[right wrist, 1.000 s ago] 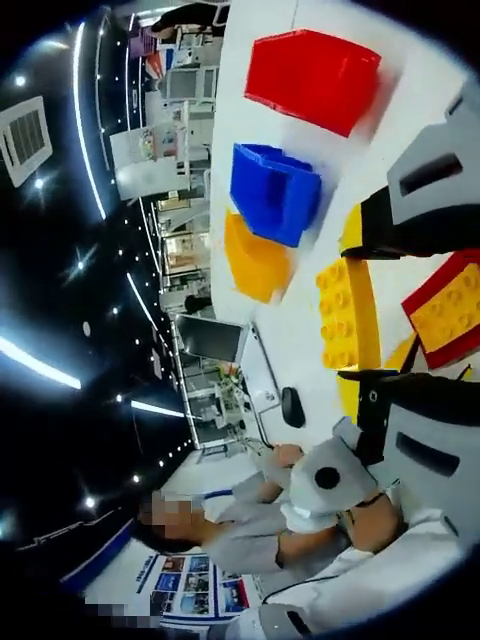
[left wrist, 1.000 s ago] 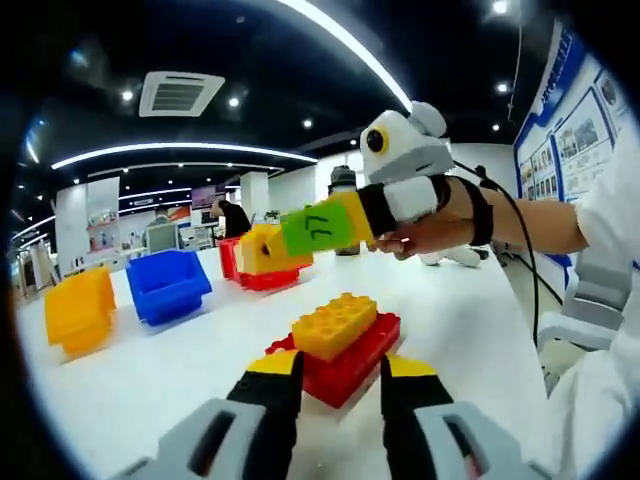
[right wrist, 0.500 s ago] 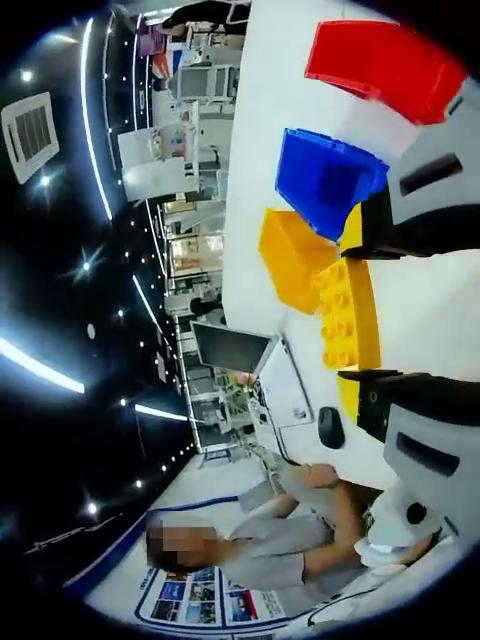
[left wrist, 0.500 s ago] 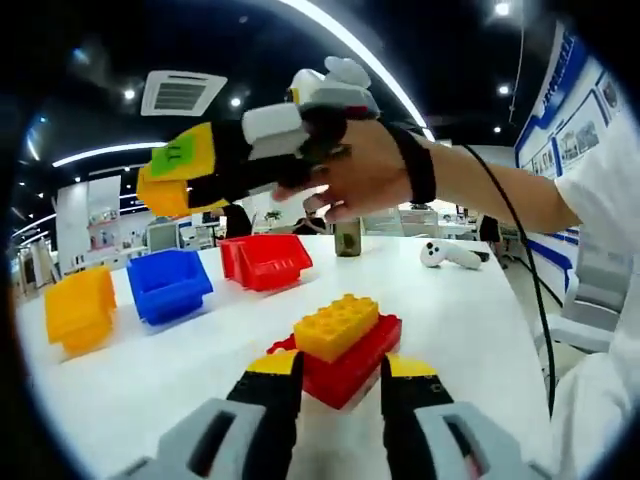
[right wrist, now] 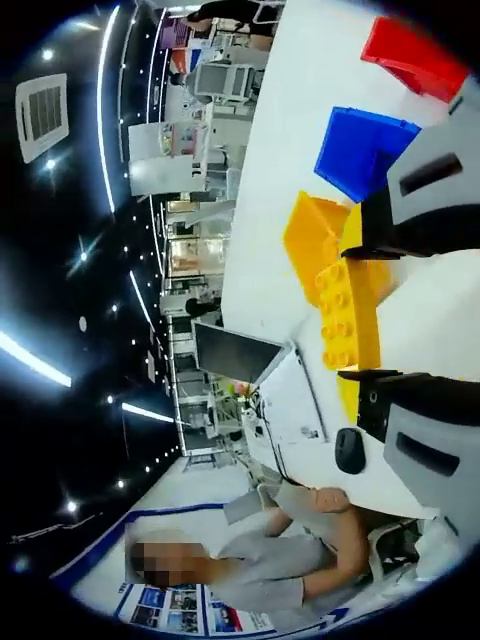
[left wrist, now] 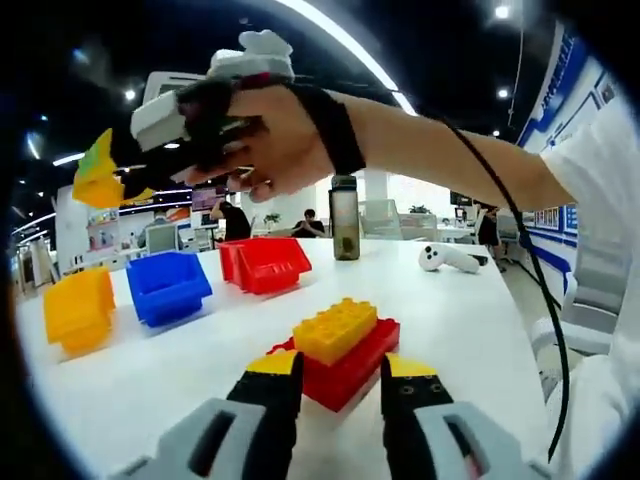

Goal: Take apart the toy blocks one by one and place each separated block into its matching bin, sorting the blocks by their type until all the connected pieces are disassembled and separated into the correct bins

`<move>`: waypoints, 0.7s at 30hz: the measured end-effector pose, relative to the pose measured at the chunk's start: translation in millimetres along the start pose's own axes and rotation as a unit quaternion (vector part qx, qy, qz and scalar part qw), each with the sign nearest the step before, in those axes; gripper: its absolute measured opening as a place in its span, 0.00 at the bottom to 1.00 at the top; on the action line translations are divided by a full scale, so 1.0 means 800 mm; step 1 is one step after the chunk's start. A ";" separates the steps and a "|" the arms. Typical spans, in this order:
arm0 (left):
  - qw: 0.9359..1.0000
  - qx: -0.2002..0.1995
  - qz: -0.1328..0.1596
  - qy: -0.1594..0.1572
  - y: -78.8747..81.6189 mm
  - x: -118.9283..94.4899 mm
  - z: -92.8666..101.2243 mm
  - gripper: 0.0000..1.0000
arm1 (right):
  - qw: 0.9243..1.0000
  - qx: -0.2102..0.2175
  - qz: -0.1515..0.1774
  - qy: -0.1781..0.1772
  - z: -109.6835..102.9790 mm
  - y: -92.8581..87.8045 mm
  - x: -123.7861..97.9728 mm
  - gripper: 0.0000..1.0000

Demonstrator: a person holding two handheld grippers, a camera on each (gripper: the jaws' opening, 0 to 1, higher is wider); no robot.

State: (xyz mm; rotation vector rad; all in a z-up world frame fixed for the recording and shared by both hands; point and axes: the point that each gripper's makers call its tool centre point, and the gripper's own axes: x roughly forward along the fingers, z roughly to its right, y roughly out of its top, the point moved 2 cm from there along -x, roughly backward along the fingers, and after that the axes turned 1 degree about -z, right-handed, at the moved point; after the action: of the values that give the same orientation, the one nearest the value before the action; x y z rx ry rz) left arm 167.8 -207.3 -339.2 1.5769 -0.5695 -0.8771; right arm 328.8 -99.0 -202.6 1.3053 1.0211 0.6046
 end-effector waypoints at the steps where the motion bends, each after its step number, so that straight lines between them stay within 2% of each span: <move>1: 1.000 0.000 0.000 0.000 0.000 0.000 0.000 0.33 | 1.000 0.001 0.002 -0.004 0.003 0.003 0.008 0.45; 6: 1.000 0.003 -0.001 0.001 0.000 0.000 0.000 0.33 | 1.000 0.006 0.005 -0.022 0.018 0.009 0.041 0.45; 11: 1.000 0.002 0.001 0.001 0.000 0.000 -0.001 0.33 | 0.999 -0.002 -0.007 -0.045 0.052 0.006 0.085 0.45; 14: 1.000 0.001 0.001 0.001 0.000 0.000 -0.001 0.33 | 0.998 -0.028 -0.023 -0.057 0.068 -0.001 0.109 0.45; 17: 1.000 0.001 0.002 0.000 0.000 0.001 0.000 0.33 | 0.997 -0.034 -0.029 -0.058 0.077 -0.007 0.132 0.45; 21: 1.000 -0.002 0.004 -0.001 0.000 0.001 0.000 0.33 | 0.997 -0.043 -0.038 -0.060 0.077 -0.016 0.146 0.45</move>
State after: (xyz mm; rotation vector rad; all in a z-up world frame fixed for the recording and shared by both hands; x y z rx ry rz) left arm 168.4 -207.6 -339.0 1.5702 -0.5755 -0.8742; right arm 434.2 -33.0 -249.3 1.2079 0.9314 0.5016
